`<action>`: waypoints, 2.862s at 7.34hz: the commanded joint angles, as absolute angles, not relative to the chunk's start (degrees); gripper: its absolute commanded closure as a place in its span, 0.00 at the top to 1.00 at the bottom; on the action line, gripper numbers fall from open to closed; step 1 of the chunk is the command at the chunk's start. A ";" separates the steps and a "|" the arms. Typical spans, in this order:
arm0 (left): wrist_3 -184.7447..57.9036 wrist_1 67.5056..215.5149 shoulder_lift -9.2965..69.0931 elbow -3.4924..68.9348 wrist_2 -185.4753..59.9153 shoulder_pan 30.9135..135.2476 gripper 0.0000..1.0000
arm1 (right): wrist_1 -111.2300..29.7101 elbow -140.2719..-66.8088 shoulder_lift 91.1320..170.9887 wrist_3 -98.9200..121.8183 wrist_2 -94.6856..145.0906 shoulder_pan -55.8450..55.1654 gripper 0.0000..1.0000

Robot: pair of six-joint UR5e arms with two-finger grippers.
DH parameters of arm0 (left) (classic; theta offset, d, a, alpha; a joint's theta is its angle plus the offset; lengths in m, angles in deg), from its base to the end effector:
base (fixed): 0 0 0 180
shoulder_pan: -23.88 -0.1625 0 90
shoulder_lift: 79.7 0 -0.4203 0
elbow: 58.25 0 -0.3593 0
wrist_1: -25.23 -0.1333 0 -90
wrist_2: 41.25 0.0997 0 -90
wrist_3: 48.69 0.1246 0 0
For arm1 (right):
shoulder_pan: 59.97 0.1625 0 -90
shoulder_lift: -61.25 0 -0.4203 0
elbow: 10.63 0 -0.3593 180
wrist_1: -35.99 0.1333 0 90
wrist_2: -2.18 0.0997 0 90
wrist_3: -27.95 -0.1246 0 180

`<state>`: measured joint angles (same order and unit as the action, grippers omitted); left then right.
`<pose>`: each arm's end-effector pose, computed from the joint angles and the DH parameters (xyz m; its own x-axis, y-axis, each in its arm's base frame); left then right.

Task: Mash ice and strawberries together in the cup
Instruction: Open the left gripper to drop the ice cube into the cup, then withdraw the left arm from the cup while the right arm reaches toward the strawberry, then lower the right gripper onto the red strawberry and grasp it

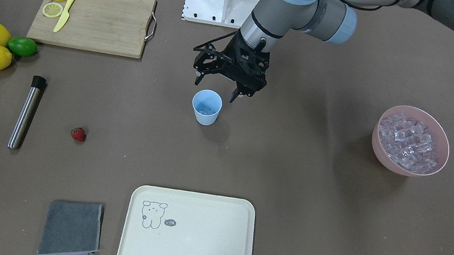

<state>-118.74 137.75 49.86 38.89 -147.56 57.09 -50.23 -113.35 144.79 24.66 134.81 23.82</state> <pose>0.4994 -0.4444 0.1743 0.3834 0.1404 -0.9128 0.1863 0.9563 0.2253 -0.0070 -0.5165 0.5076 0.7074 -0.2891 0.6450 0.0591 0.9335 0.3537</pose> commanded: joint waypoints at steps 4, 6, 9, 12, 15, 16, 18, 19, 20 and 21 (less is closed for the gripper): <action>-99.22 127.96 35.71 42.92 -167.97 88.24 0.97 | -33.80 -110.67 147.37 18.03 133.14 18.89 1.00; -77.36 115.43 32.05 42.92 -168.16 98.10 0.97 | -31.25 -111.18 141.55 -2.01 130.26 7.78 1.00; -66.54 115.85 24.11 42.91 -170.35 105.18 0.97 | -31.16 -109.53 133.51 -16.67 107.44 -14.57 0.99; -66.53 116.02 23.84 42.65 -170.27 105.27 0.97 | -29.24 -102.93 129.98 -19.25 105.01 -18.04 0.98; -66.62 115.67 25.50 41.69 -170.27 105.18 0.97 | -27.47 -100.37 130.86 -18.46 105.01 -17.87 0.95; -66.53 115.84 25.86 41.42 -170.27 105.18 0.98 | -27.47 -100.11 130.95 -18.54 105.01 -17.87 0.95; -66.53 115.93 25.86 41.42 -170.36 105.27 0.97 | -27.47 -99.67 130.95 -18.98 104.93 -17.87 0.83; -66.53 115.93 25.86 41.42 -170.36 105.18 0.97 | -27.38 -99.58 131.12 -19.07 104.92 -17.78 0.77; -66.53 116.02 25.86 41.42 -170.36 105.27 0.97 | -27.38 -99.40 131.21 -18.98 104.92 -17.78 0.57; -66.53 116.02 25.77 41.42 -170.36 105.27 0.97 | -27.12 -99.49 131.65 -18.46 104.66 -17.78 0.18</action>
